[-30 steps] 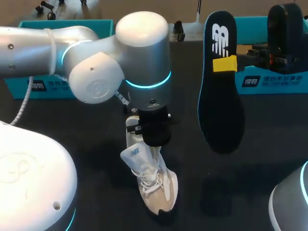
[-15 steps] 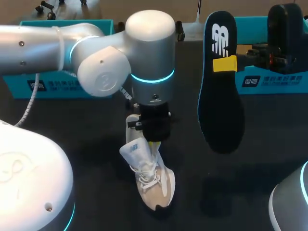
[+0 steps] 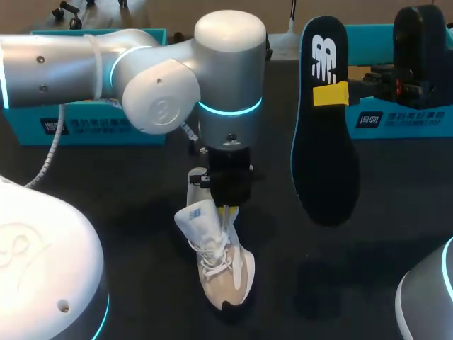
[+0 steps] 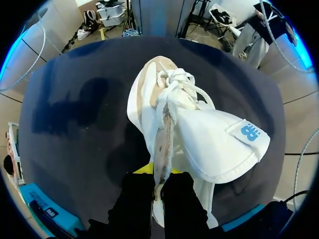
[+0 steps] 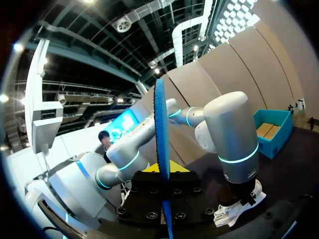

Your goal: Take the shoe out of the shoebox, open the shoe tongue, remove and reinsert the insole, then place the shoe into the shoebox

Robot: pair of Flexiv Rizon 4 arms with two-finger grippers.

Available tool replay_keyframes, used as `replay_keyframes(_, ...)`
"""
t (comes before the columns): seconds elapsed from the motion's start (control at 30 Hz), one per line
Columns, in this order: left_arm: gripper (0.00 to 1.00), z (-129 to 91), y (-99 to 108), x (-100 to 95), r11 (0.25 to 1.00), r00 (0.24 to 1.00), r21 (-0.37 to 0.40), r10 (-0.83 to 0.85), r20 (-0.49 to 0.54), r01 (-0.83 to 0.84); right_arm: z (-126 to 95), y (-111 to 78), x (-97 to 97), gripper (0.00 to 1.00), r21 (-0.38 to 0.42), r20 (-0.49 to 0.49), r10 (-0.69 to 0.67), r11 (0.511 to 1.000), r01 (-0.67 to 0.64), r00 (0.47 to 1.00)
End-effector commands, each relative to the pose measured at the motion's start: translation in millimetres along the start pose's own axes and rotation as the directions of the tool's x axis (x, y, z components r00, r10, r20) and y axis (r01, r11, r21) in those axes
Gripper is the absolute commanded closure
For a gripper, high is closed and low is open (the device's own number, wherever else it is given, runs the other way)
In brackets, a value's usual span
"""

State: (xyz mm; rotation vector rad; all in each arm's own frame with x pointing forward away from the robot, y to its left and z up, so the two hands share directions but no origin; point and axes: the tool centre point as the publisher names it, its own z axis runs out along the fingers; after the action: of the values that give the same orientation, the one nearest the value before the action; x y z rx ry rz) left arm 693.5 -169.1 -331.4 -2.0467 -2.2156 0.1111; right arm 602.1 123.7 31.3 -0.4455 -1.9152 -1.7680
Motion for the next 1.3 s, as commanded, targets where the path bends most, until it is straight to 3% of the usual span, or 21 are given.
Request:
replay_keyframes(0.03,1.00,4,1,-4.4,1.000,1.000,-0.002,0.007,-0.013,-0.007,2,1.0,-2.0,1.00,0.003,-0.001,0.002,1.000,-0.002,1.000)
replay_keyframes(0.57,1.00,23,12,-22.1,0.999,0.997,0.006,0.043,-0.063,-0.043,2,1.0,-2.0,1.00,0.003,-0.001,0.002,1.000,-0.002,1.000)
replay_keyframes(1.3,1.00,29,11,-41.4,0.994,0.992,0.004,0.112,-0.060,-0.112,2,1.0,-2.0,1.00,0.003,-0.001,0.002,1.000,-0.002,1.000)
